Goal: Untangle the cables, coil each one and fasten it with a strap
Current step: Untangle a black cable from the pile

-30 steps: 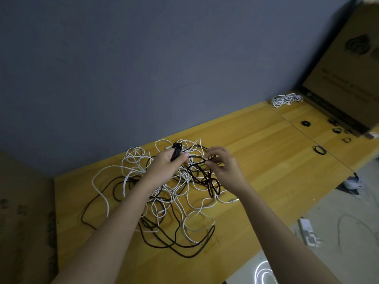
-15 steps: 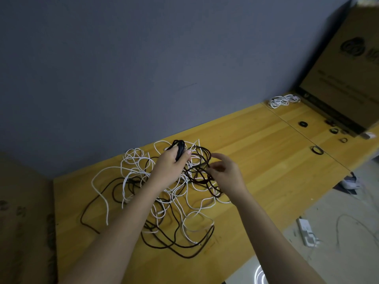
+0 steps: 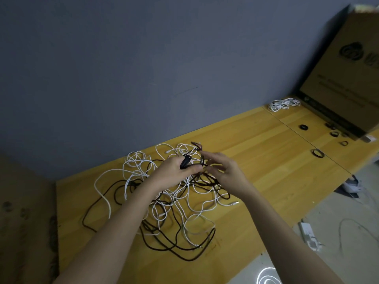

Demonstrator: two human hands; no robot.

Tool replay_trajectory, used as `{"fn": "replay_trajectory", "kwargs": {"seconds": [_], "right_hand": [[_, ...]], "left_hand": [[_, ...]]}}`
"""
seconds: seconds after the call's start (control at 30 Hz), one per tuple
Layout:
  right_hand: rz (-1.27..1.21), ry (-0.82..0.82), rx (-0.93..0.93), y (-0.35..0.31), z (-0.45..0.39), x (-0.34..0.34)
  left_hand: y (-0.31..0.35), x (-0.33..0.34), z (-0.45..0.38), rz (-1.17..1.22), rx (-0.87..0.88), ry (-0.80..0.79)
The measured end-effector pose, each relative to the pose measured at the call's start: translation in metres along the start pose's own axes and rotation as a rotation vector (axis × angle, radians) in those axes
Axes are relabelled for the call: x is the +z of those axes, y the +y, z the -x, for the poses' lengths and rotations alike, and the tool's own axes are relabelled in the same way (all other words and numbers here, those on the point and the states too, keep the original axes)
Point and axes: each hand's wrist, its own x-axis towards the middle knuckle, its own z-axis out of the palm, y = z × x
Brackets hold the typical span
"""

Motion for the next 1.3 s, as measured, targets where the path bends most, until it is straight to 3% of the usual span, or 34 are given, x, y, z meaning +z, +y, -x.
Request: {"fn": "replay_trajectory", "kwargs": {"seconds": [0.23,0.33,0.53,0.63,0.87,0.97,1.17,1.3], "right_hand": [[0.022,0.085,0.093,0.000,-0.005,0.003],[0.149,0.019,0.143,-0.002,-0.006,0.006],[0.138,-0.135,-0.036,-0.018,0.000,0.010],[0.265,-0.134,-0.017,-0.019,0.000,0.010],[0.519,-0.178,-0.168,-0.008,0.004,0.016],[0.481,-0.159,-0.129,-0.005,0.007,0.020],[0.417,-0.048,-0.033,0.001,0.011,0.027],[0.311,0.136,0.185,0.028,0.015,0.012]], "left_hand": [[-0.002,-0.002,-0.002,0.099,-0.067,-0.105],[-0.002,-0.004,-0.002,0.080,-0.076,-0.137],[0.003,-0.006,-0.004,0.066,-0.115,-0.289],[0.004,-0.006,-0.003,0.039,-0.140,-0.363],[0.006,-0.007,0.001,-0.040,-0.203,-0.433],[0.003,-0.004,0.005,-0.114,-0.226,-0.290],[-0.011,0.017,0.004,-0.029,0.010,0.227],[-0.035,0.005,-0.002,0.158,-0.136,0.469]]}}
